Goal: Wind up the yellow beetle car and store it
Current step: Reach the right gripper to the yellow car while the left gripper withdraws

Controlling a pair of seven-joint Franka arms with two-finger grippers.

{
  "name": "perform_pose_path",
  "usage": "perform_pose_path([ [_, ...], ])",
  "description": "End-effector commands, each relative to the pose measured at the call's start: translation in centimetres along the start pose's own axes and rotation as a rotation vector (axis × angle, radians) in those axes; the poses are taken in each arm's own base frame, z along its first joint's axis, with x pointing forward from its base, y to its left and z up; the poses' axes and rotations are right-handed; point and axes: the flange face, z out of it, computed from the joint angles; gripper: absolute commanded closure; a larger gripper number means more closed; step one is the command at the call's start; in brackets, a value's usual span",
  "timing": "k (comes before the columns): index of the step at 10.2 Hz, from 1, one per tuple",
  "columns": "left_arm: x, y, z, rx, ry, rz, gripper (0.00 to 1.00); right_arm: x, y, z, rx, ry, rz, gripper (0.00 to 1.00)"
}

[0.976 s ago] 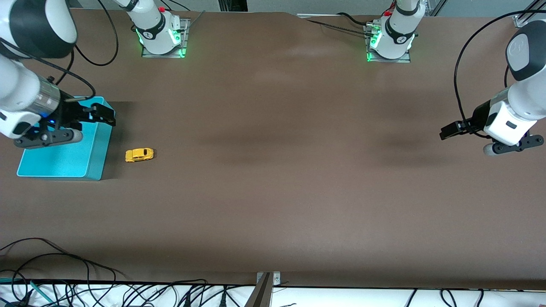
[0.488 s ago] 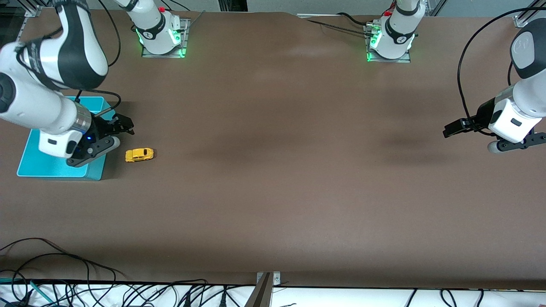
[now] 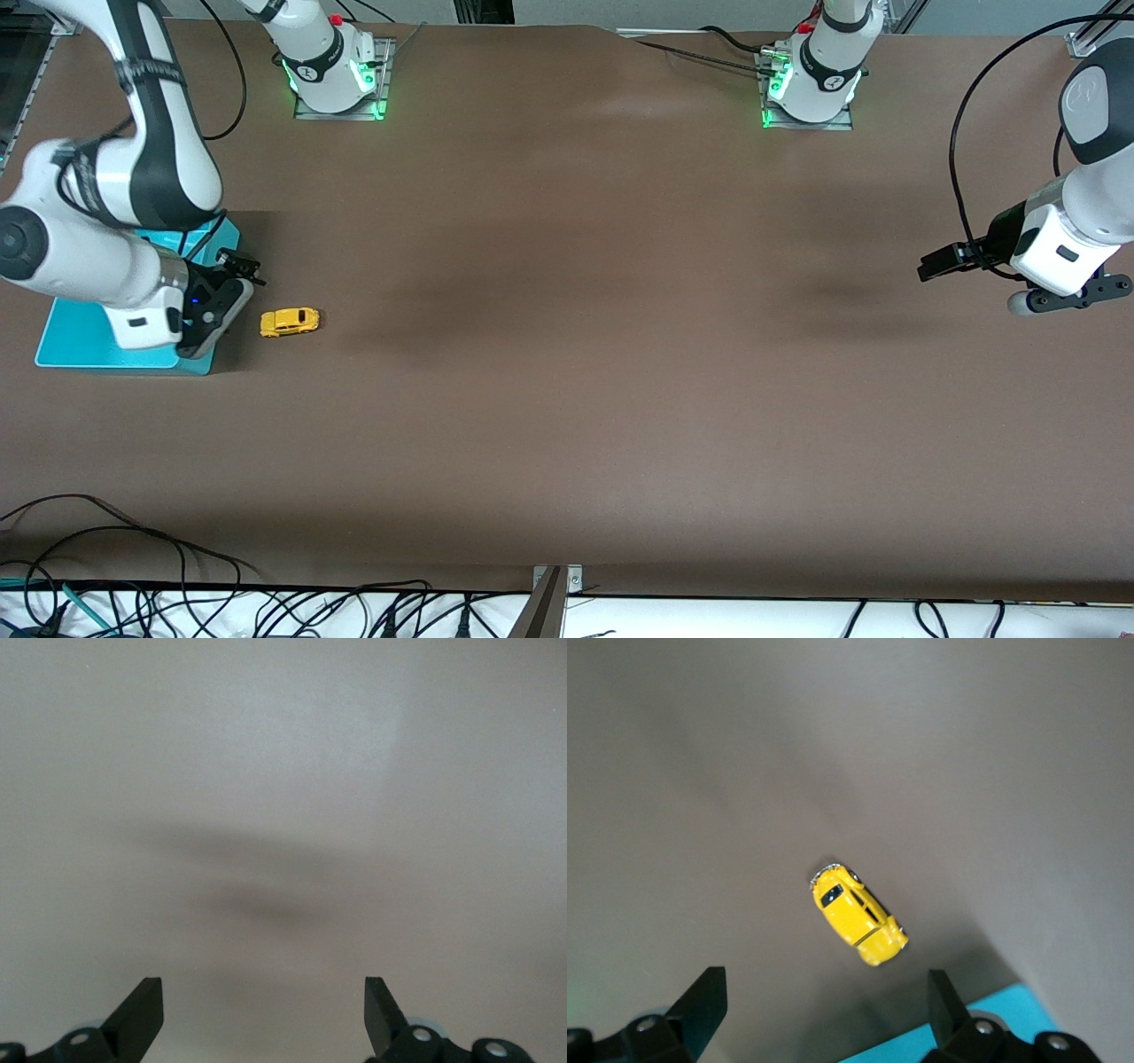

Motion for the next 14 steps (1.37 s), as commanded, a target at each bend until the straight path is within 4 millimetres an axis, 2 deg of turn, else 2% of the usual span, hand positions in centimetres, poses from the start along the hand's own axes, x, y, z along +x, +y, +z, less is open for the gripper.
perform_pose_path([
  [1,-0.7,-0.4,-0.2,-0.020,-0.016,0.021,0.00,-0.5,-0.2,3.6,-0.006,0.015,-0.185,0.00],
  [4,-0.7,-0.5,-0.2,-0.019,-0.022,0.021,0.00,-1.3,-1.5,8.3,-0.069,0.033,-0.334,0.00],
  [7,-0.6,-0.6,0.0,-0.016,-0.025,0.019,0.00,-2.0,-3.4,12.1,-0.140,0.046,-0.441,0.00],
  [9,-0.4,-0.6,0.1,-0.014,-0.026,0.018,0.00,-2.8,-3.7,13.6,-0.200,0.051,-0.494,0.00],
  [12,-0.5,-0.8,-0.6,-0.014,-0.035,0.007,0.00,-4.1,-3.0,15.2,-0.237,0.051,-0.535,0.00],
  [14,-0.6,-0.7,-0.3,0.041,-0.053,0.036,0.00,-4.1,-3.0,15.6,-0.236,0.049,-0.542,0.00],
])
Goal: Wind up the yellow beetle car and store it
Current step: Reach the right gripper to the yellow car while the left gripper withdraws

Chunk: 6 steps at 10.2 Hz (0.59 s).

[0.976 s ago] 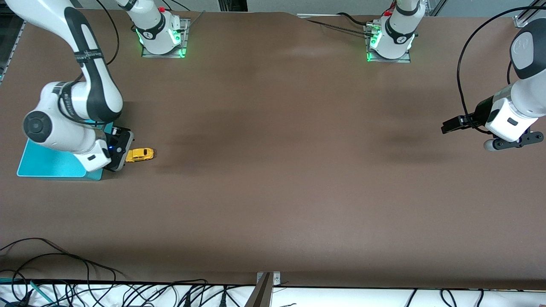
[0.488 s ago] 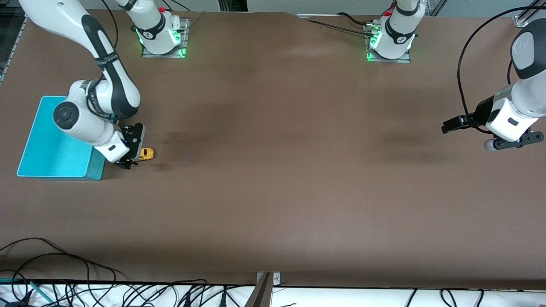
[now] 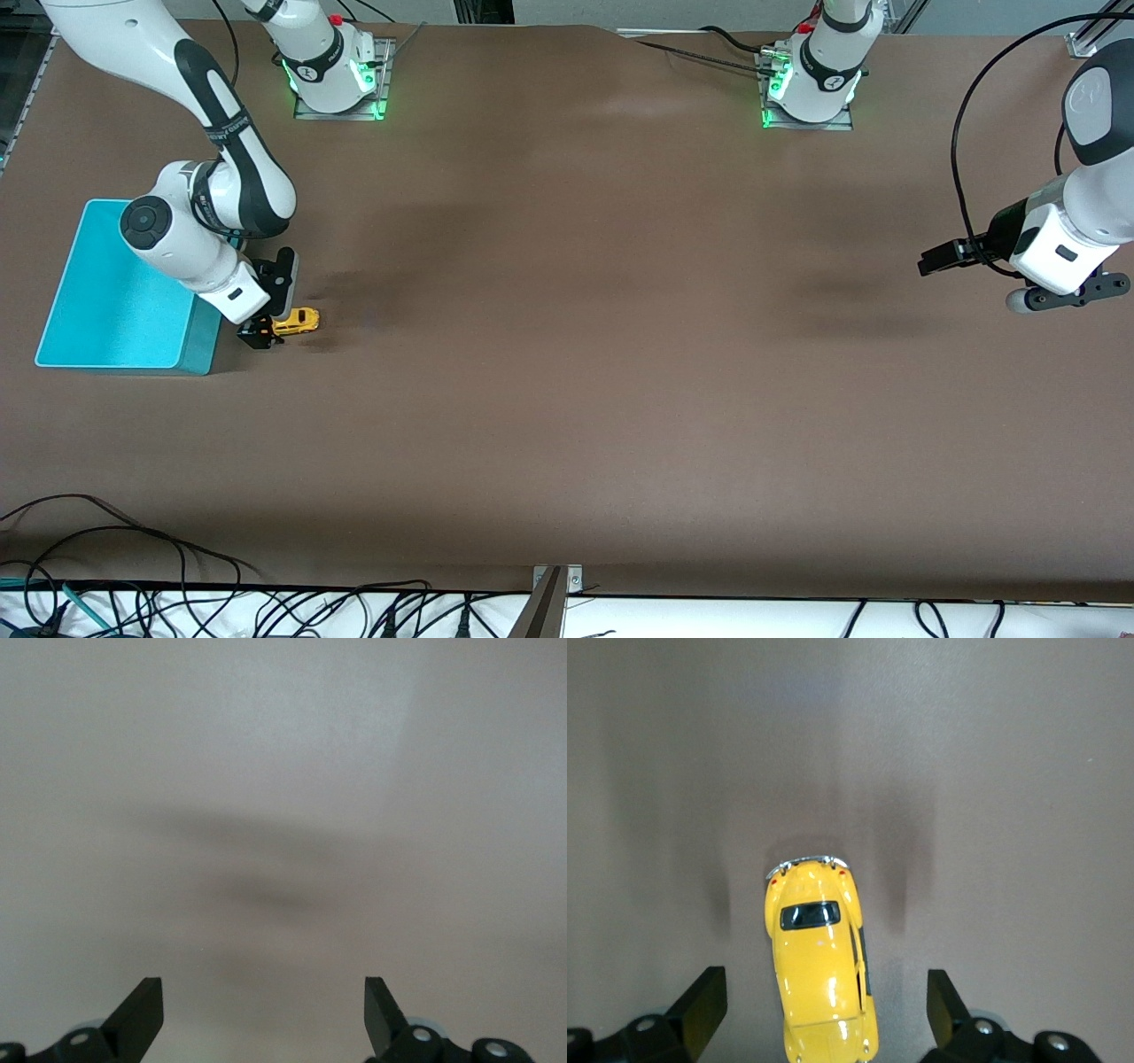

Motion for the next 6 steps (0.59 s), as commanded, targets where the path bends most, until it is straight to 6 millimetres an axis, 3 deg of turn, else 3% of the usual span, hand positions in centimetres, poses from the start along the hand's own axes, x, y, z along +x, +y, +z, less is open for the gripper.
perform_pose_path([
  [1,-0.05,-0.72,-0.71,0.026,-0.005,0.027,0.00,0.10,-0.19,0.27,-0.020,0.008,-0.021,0.02],
  [3,-0.06,-0.63,-0.70,0.025,-0.005,0.043,0.00,0.27,-0.15,0.19,-0.021,0.009,-0.031,0.20],
  [6,-0.02,-0.88,-0.71,0.024,-0.005,0.051,0.00,0.61,-0.08,0.14,-0.023,0.012,-0.059,0.68],
])
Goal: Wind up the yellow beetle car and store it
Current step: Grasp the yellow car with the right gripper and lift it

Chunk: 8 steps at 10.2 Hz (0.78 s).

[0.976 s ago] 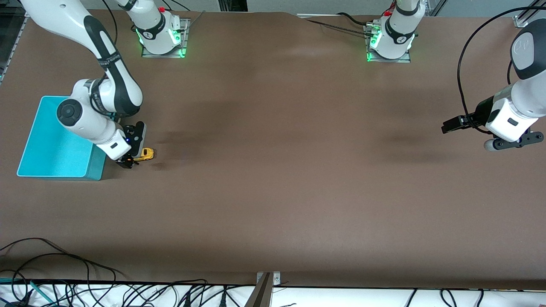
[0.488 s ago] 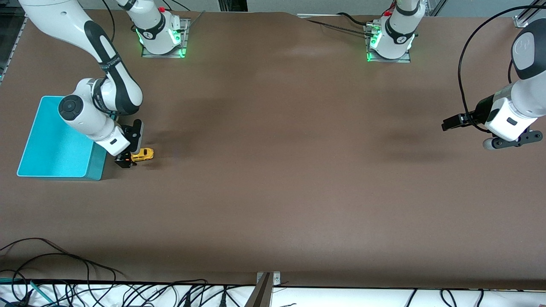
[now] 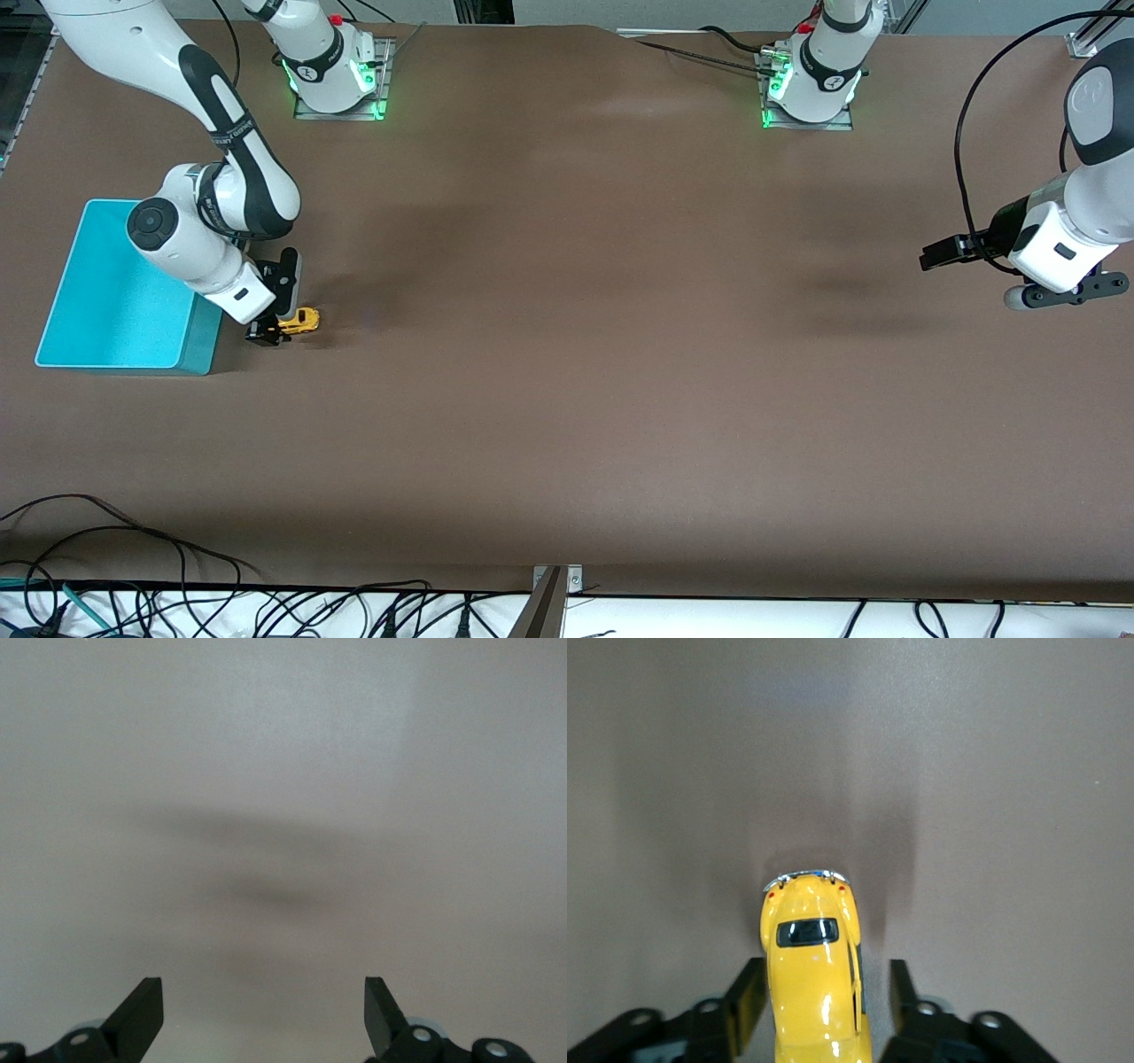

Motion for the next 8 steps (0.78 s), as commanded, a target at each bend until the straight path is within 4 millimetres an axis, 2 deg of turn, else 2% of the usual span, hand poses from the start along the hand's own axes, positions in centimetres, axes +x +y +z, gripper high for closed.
perform_pose_path([
  [1,-0.1,-0.5,-0.7,0.020,-0.002,0.029,0.00,-0.1,-0.2,-0.1,-0.013,0.007,-0.017,0.80],
  [2,-0.1,-0.5,-0.7,0.020,-0.002,0.029,0.00,-0.2,-0.2,-0.2,-0.013,0.007,-0.017,0.96],
  [3,0.0,-0.5,-0.6,0.020,-0.004,0.029,0.00,-0.3,0.0,-0.6,-0.018,0.007,-0.015,1.00],
  [5,-0.1,-0.5,-0.6,0.020,-0.004,0.029,0.00,-0.2,0.3,-2.0,-0.012,0.008,-0.016,1.00],
  [8,0.0,-0.4,-0.5,0.021,-0.005,0.031,0.00,0.1,0.8,-6.4,0.024,0.020,-0.018,1.00],
])
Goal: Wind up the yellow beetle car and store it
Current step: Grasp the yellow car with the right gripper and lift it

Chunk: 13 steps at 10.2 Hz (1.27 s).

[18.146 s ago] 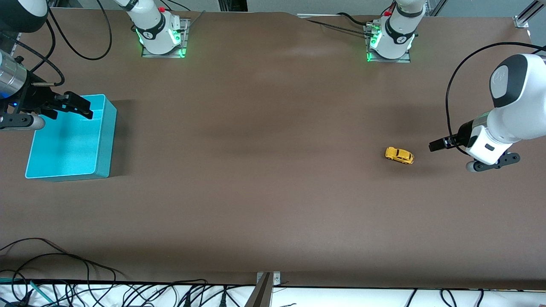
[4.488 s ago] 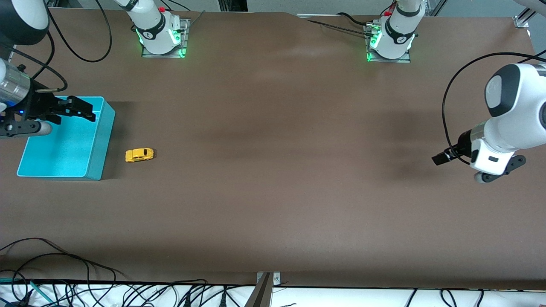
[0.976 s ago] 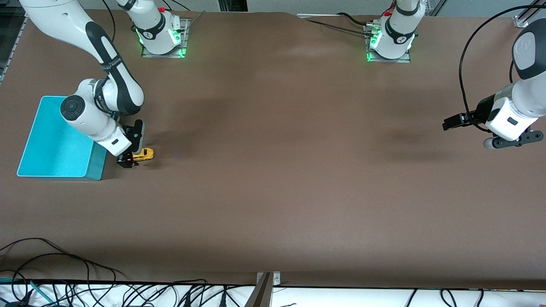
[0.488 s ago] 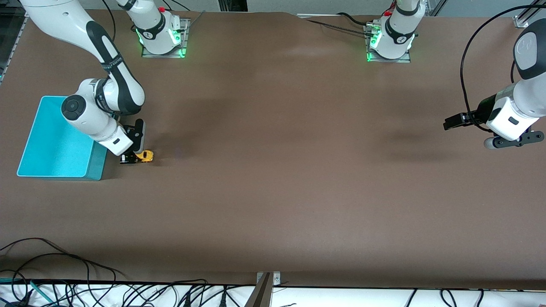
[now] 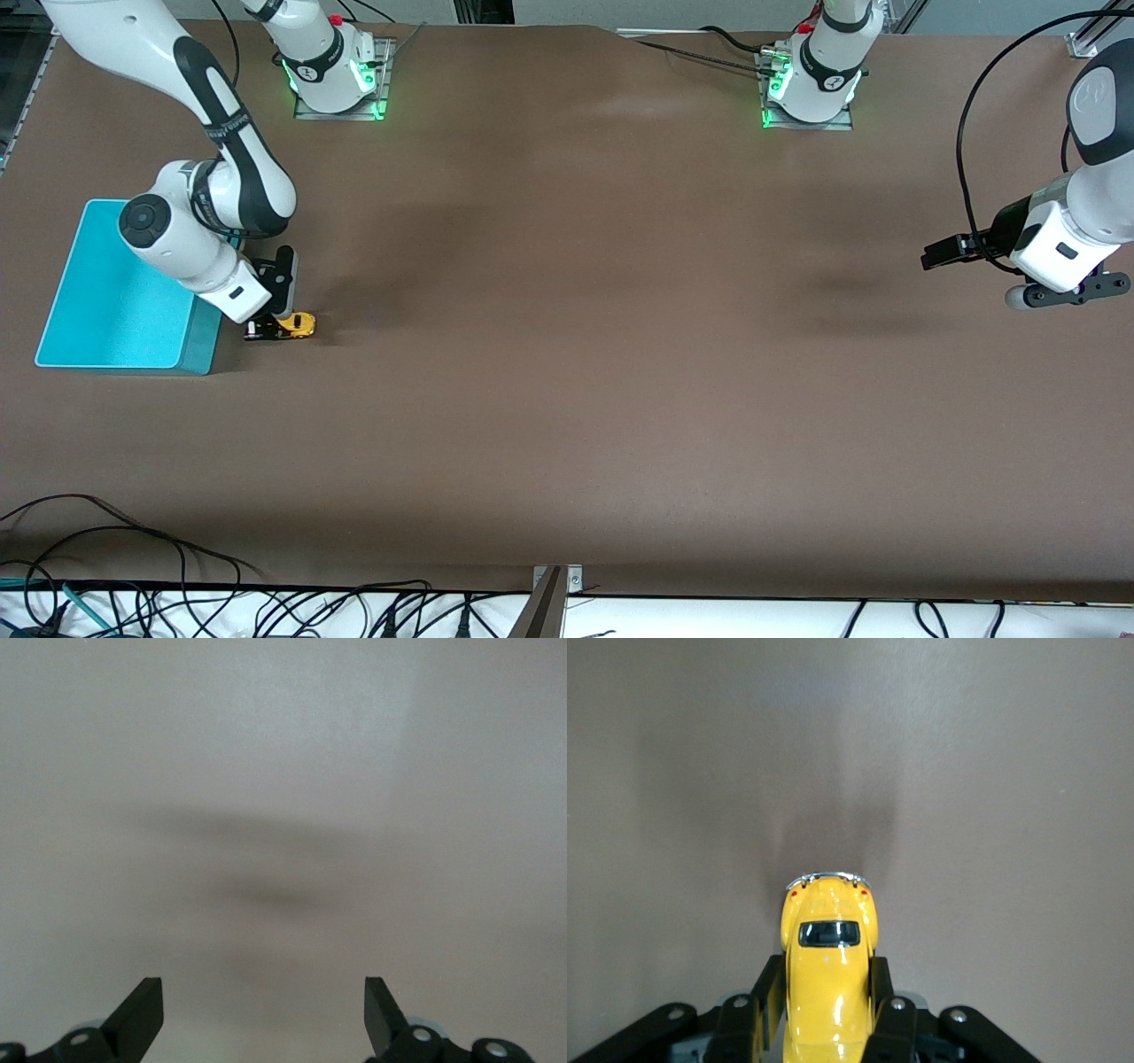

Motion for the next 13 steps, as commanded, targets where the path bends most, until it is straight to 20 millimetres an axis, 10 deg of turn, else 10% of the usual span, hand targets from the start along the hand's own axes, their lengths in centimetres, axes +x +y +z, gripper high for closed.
perform_pose_path([
  [1,-0.1,-0.2,-0.6,0.021,-0.003,0.023,0.00,-0.2,0.6,-4.7,0.053,0.020,-0.021,1.00],
  [4,-0.1,-0.3,-0.5,0.022,-0.004,0.023,0.00,-3.0,0.8,-9.7,0.102,0.030,-0.062,1.00],
  [8,-0.1,-0.3,-0.5,0.022,-0.004,0.023,0.00,-12.8,-3.4,-15.5,0.207,-0.016,-0.098,1.00],
  [11,-0.1,-0.3,-0.5,0.022,-0.004,0.023,0.00,-19.3,-6.6,-14.8,0.257,0.015,-0.167,1.00],
  [13,-0.1,-0.3,-0.4,0.023,-0.006,0.023,0.00,-22.1,-7.4,-10.9,0.297,0.019,-0.187,1.00],
])
